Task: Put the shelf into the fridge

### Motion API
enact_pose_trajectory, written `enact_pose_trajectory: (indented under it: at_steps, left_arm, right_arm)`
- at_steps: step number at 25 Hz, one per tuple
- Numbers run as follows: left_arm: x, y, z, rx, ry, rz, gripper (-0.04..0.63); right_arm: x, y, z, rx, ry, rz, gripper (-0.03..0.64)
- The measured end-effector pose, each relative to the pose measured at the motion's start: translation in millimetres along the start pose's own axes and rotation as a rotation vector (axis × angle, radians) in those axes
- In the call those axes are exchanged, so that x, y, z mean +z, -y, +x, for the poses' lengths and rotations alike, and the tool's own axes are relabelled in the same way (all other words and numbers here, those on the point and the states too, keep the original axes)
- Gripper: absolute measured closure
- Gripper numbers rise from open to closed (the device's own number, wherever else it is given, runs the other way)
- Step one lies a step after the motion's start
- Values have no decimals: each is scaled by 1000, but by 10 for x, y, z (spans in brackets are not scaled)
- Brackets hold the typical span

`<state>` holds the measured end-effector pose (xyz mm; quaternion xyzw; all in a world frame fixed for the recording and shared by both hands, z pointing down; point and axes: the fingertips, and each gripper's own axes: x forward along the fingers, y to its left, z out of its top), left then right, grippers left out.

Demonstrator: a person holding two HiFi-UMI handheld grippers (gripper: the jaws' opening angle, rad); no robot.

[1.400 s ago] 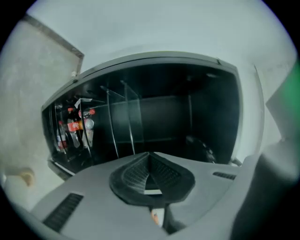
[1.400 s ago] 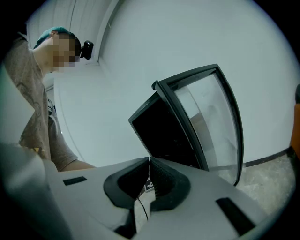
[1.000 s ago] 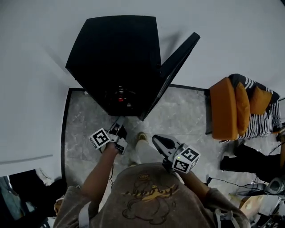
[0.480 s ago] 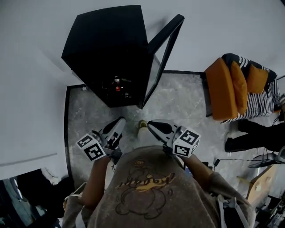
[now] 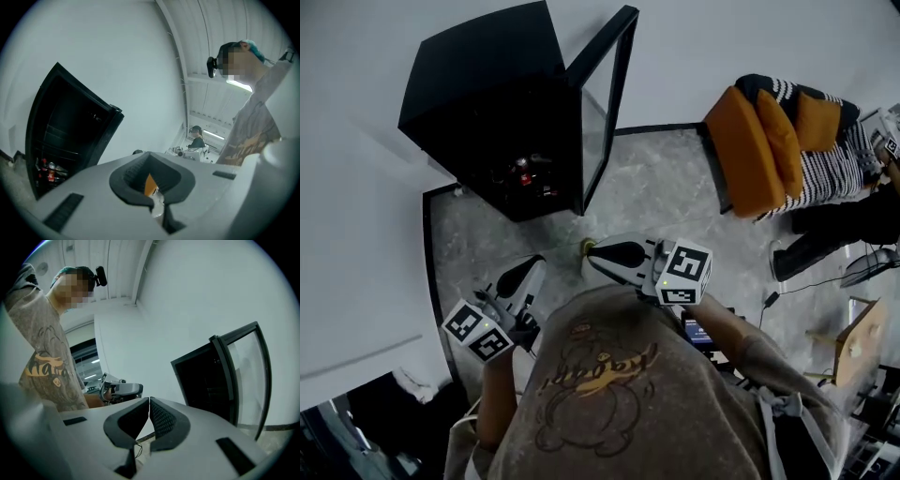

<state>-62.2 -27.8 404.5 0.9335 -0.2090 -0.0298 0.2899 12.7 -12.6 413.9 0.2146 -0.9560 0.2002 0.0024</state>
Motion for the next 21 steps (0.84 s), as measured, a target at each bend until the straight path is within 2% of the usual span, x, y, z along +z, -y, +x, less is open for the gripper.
enact_pose_trajectory:
  at_steps: [8,12,17,21]
  left_arm:
    - [-134,1,-49,2,-38,12,591]
    - [-253,9,-22,12,-82,32,591]
    - [-328,-57,-49,28,-93,7,591]
    - [-465,-101,-119,72,-101,-14,591]
  right_arm:
    - [32,-130,-26,55,-53,-56,595]
    - [11,-131,-99,72,-64,-39,595]
    - [1,-119,-81,97,-78,-44,595]
    - [-32,-148,-87,131,-96,-50,595]
